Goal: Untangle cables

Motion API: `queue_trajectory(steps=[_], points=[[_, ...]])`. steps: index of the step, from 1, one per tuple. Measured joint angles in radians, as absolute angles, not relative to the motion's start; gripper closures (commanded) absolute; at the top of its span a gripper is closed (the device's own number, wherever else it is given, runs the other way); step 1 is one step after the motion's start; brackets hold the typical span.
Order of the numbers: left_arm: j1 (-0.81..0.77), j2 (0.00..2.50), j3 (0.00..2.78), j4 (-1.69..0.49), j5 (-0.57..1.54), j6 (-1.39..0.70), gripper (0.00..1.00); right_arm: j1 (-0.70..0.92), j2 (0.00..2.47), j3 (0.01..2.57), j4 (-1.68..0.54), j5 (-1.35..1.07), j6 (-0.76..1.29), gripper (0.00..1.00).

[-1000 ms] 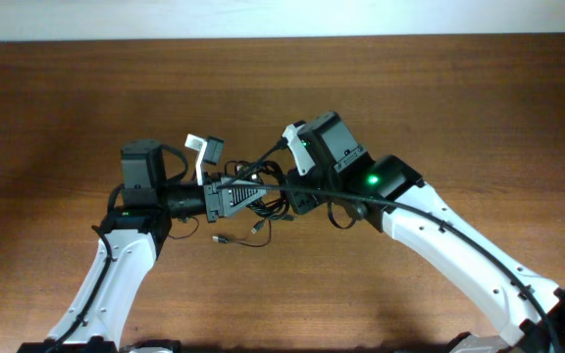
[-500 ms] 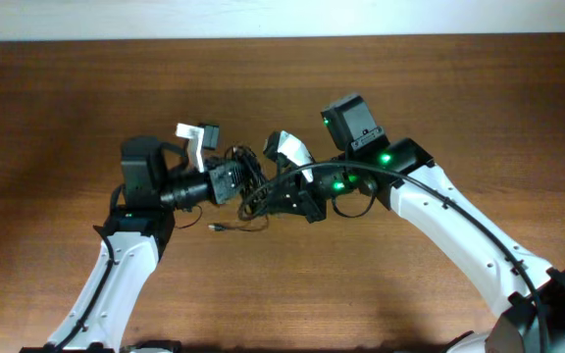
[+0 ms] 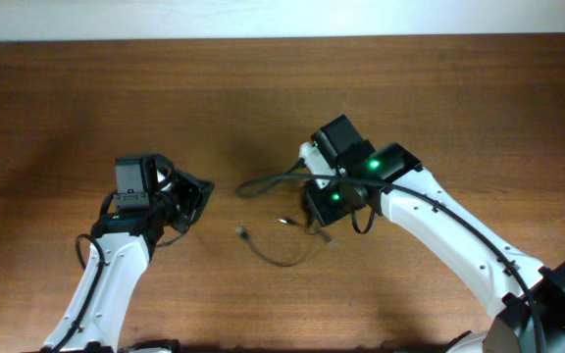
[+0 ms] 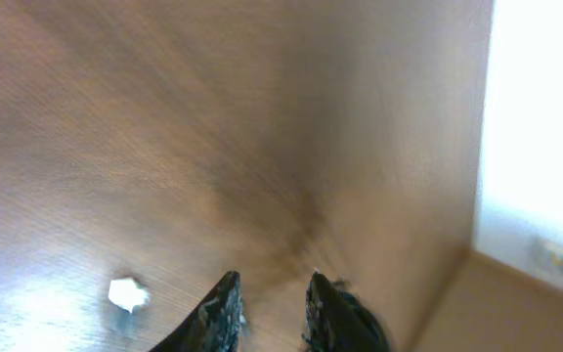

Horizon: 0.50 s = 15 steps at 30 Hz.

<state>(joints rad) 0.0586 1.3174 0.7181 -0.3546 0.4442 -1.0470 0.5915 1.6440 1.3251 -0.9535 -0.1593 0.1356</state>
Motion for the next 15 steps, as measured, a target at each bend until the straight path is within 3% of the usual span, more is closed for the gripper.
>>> queue_trajectory(steps=[2,3,4,8,10,13,14,15], points=[[0.057,1.317,0.72,-0.433,0.399,-1.054,0.2,0.589,1.644,1.325,-0.916,-0.062,0.265,0.96],[0.057,1.317,0.72,-0.44,0.392,-1.015,0.06,0.588,1.644,1.324,-0.894,-0.077,0.236,0.96],[0.057,1.317,0.72,-0.426,0.392,-0.962,0.0,0.588,1.644,1.324,-0.861,-0.144,0.136,0.96],[0.057,1.317,0.72,-0.25,0.54,-0.569,0.0,0.588,1.644,1.324,-0.883,-0.432,-0.23,0.96],[0.055,1.317,0.721,-0.223,0.701,-0.302,0.2,0.588,1.644,1.324,-0.891,-0.551,-0.372,0.96],[0.055,1.317,0.721,-0.223,0.775,-0.01,0.39,0.588,1.644,1.324,-0.931,-0.675,-0.529,0.96],[0.055,1.317,0.721,-0.223,0.783,0.076,0.57,0.588,1.644,1.324,-0.936,-0.708,-0.572,0.96],[0.055,1.317,0.721,-0.223,0.782,0.172,0.66,0.588,1.644,1.324,-0.936,-0.722,-0.59,0.96]])
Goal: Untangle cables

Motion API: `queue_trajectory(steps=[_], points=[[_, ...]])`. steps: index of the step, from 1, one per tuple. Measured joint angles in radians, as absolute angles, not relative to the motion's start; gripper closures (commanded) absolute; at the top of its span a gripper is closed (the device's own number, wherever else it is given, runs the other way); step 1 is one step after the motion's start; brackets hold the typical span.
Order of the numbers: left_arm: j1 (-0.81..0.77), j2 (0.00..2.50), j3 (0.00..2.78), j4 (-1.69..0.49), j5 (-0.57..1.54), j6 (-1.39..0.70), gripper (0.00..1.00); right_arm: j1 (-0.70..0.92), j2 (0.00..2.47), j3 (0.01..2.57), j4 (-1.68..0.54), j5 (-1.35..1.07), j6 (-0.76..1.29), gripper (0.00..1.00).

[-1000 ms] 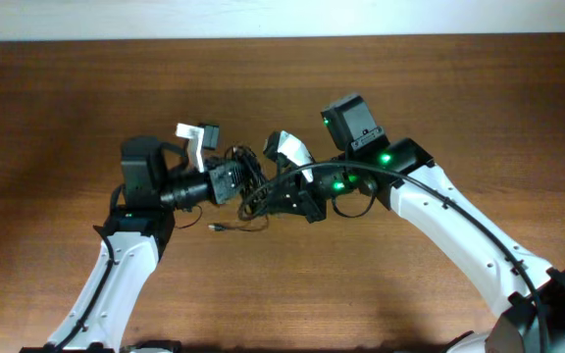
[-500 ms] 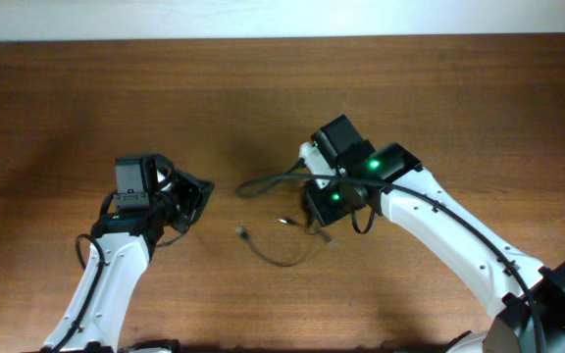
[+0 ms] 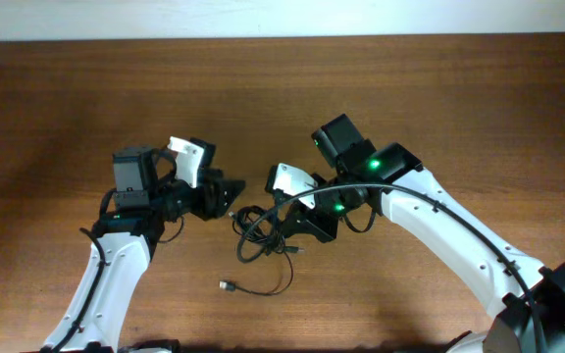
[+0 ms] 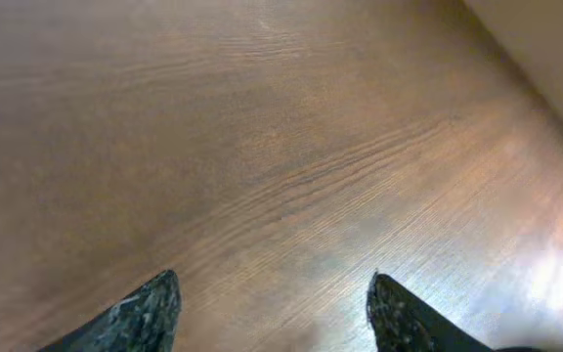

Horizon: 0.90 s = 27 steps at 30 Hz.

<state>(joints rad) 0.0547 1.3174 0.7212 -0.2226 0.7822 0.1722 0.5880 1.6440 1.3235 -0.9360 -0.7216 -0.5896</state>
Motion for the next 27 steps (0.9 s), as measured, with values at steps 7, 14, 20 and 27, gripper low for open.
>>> queue_trajectory(steps=[7,14,20,27], points=[[0.055,1.317,0.721,-0.249,0.77,0.393,0.01,0.588,1.644,1.324,-0.935,-0.759,-0.625,0.96],[0.055,1.317,0.722,-0.301,0.73,0.482,0.25,0.55,1.644,1.324,-0.942,-0.796,-0.632,0.96],[0.055,1.317,0.723,-0.375,0.766,0.717,0.5,0.55,1.654,1.324,-0.943,-0.803,-0.645,0.96],[0.055,1.317,0.723,-0.371,0.77,0.764,0.45,0.528,1.729,1.324,-0.927,-0.78,-0.651,0.96]])
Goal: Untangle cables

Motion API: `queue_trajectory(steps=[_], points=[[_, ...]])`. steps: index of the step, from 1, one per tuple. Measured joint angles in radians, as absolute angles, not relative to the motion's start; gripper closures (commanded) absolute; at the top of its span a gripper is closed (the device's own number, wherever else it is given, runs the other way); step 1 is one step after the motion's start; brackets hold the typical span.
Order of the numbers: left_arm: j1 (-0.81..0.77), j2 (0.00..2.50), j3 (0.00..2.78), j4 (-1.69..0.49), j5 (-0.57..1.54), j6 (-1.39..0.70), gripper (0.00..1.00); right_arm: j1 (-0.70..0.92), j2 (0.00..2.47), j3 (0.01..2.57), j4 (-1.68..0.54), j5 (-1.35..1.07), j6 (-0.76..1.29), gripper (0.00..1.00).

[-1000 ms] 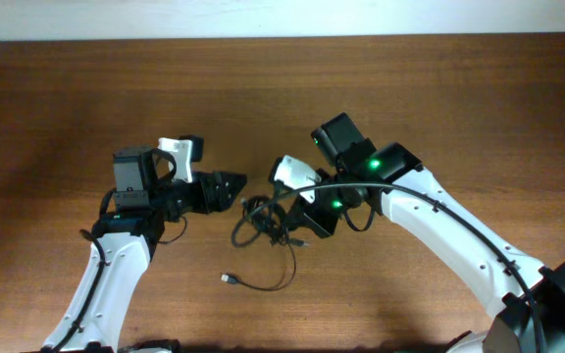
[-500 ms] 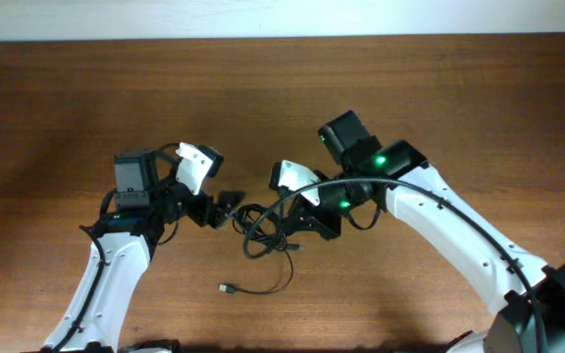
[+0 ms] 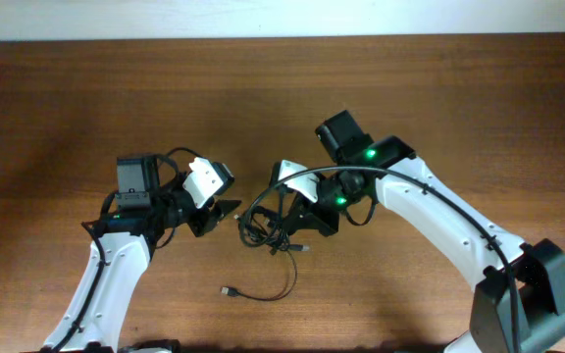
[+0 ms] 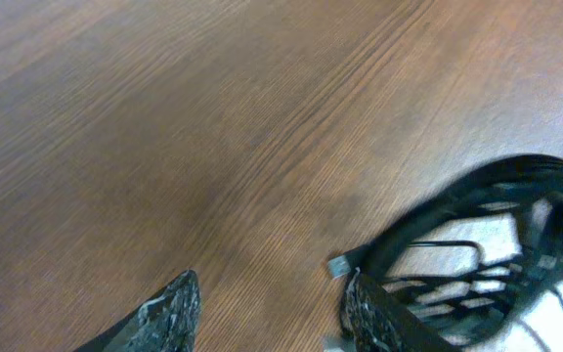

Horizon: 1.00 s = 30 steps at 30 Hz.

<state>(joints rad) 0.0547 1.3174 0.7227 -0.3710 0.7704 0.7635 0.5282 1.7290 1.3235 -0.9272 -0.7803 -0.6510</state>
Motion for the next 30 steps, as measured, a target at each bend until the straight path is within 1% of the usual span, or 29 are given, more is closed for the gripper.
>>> queue_trajectory(steps=[5,7,9,11,12,16,21,23,26,29,30], points=[[0.052,1.317,0.723,-0.428,0.867,0.835,0.47,0.465,1.729,1.324,-0.928,-0.864,-0.651,0.96],[0.031,1.317,0.723,-0.429,0.874,0.854,0.55,0.465,1.729,1.324,-0.928,-0.901,-0.652,0.96],[-0.015,1.317,0.723,-0.428,0.876,0.898,0.7,0.465,1.729,1.324,-0.928,-0.942,-0.652,0.96],[-0.04,1.317,0.724,-0.416,0.859,0.936,0.73,0.465,1.729,1.324,-0.942,-0.978,-0.661,0.96],[-0.044,1.317,0.724,-0.407,0.84,0.949,0.72,0.465,1.729,1.324,-0.95,-0.988,-0.663,0.96],[-0.046,1.317,0.724,-0.351,0.788,0.959,0.71,0.465,1.729,1.324,-0.976,-0.997,-0.685,0.96],[-0.046,1.317,0.724,-0.328,0.78,0.958,0.67,0.465,1.729,1.324,-0.978,-0.996,-0.691,0.96],[-0.046,1.317,0.724,-0.325,0.778,0.957,0.63,0.465,1.729,1.324,-0.981,-0.992,-0.692,0.96],[-0.046,1.317,0.724,-0.248,0.808,0.899,0.61,0.465,1.729,1.324,-0.986,-0.992,-0.692,0.96],[-0.046,1.317,0.724,-0.235,0.823,0.881,0.59,0.465,1.729,1.324,-0.988,-0.992,-0.692,0.96],[-0.046,1.317,0.724,-0.234,0.824,0.878,0.57,0.465,1.729,1.324,-0.987,-0.992,-0.692,0.96]])
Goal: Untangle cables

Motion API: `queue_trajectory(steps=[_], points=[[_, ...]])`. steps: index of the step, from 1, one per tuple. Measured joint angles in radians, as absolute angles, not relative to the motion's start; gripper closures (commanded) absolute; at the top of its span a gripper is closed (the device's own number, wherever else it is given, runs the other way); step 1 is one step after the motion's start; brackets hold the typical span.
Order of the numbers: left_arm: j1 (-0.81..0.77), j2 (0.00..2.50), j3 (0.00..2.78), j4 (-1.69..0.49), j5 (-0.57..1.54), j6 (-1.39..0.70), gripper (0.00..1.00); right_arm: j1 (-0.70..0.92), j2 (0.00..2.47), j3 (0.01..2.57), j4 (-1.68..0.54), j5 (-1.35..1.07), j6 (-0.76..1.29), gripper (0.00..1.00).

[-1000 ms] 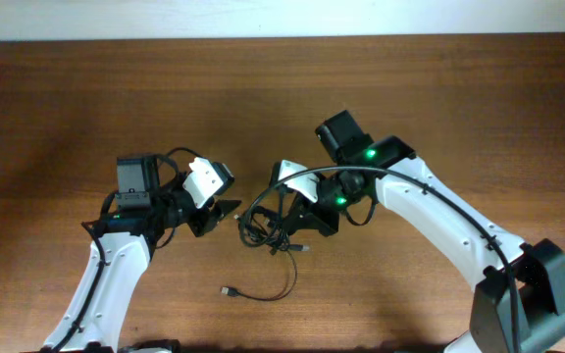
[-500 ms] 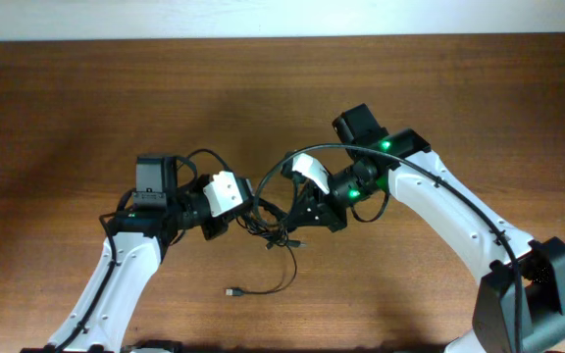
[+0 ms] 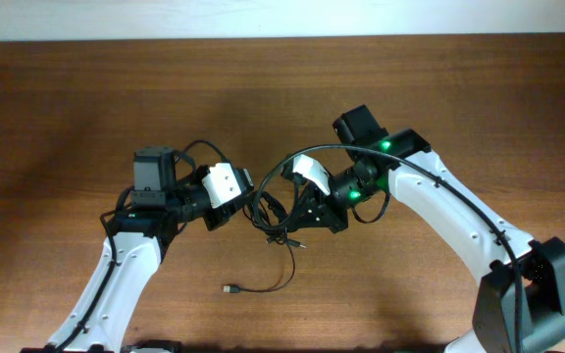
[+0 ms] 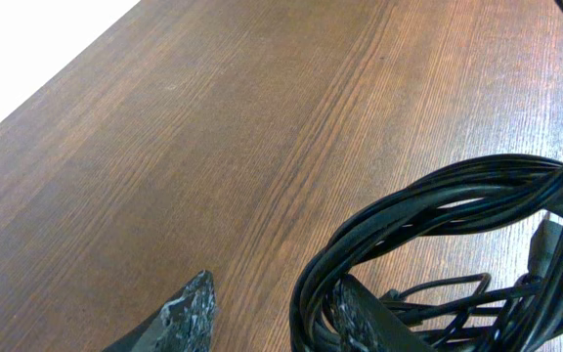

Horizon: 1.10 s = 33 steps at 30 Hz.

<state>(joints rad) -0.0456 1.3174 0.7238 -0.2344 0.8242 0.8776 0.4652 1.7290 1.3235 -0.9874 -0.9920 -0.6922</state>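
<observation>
A bundle of black cables (image 3: 273,211) hangs between my two grippers at mid-table. My right gripper (image 3: 300,211) holds it from the right side, and one cable arcs back over that arm. My left gripper (image 3: 251,208) meets it from the left and stands open. In the left wrist view the looped strands of the cable bundle (image 4: 438,225) wrap round the right finger (image 4: 365,311), with the left finger (image 4: 189,308) free over bare wood and the left gripper (image 4: 274,313) wide. A thin cable (image 3: 287,270) trails down to a USB plug (image 3: 231,289).
The wooden table (image 3: 67,98) runs to a white wall along its far edge (image 3: 263,20). In the left wrist view a white area shows beyond the table edge (image 4: 27,59). Both arms reach in from the near side.
My left gripper has moved right, from just short of the bundle to having the cable loop round its right finger. The right gripper and bundle have shifted slightly right and up.
At first the cable lay loose on the table by my right gripper, with my left gripper nearly shut off to the left. Then the left gripper was open and the right held a gathered bundle nearer the centre. The left gripper came closer, and now reaches into the loop.
</observation>
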Motion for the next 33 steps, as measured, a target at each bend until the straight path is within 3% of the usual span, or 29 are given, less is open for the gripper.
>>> queue_trajectory(steps=[3,6,7,8,19,26,32,33], points=[[-0.046,1.317,0.724,-0.237,0.848,0.87,0.54,0.465,1.729,1.324,-0.989,-0.994,-0.692,0.96],[-0.086,1.318,0.724,-0.245,0.868,0.87,0.59,0.465,1.729,1.324,-0.992,-1.034,-0.692,0.96],[-0.106,1.325,0.724,-0.244,0.865,0.87,0.95,0.465,1.729,1.324,-0.993,-1.039,-0.692,0.96],[-0.136,1.365,0.724,-0.242,0.86,0.871,1.0,0.465,1.729,1.324,-0.994,-1.04,-0.692,0.96],[-0.152,1.565,0.726,-0.107,0.98,0.838,1.0,0.458,1.739,1.324,-0.989,-1.123,-0.719,0.96],[-0.171,1.58,0.728,-0.007,0.623,0.35,1.0,0.434,1.789,1.322,-0.937,-1.115,-0.793,0.96],[-0.118,1.584,0.728,-0.036,0.585,0.071,1.0,0.442,1.789,1.322,-0.942,-0.992,-0.783,0.95],[-0.109,1.592,0.727,-0.053,0.593,0.062,1.0,0.448,1.788,1.322,-0.942,-0.949,-0.759,0.88]])
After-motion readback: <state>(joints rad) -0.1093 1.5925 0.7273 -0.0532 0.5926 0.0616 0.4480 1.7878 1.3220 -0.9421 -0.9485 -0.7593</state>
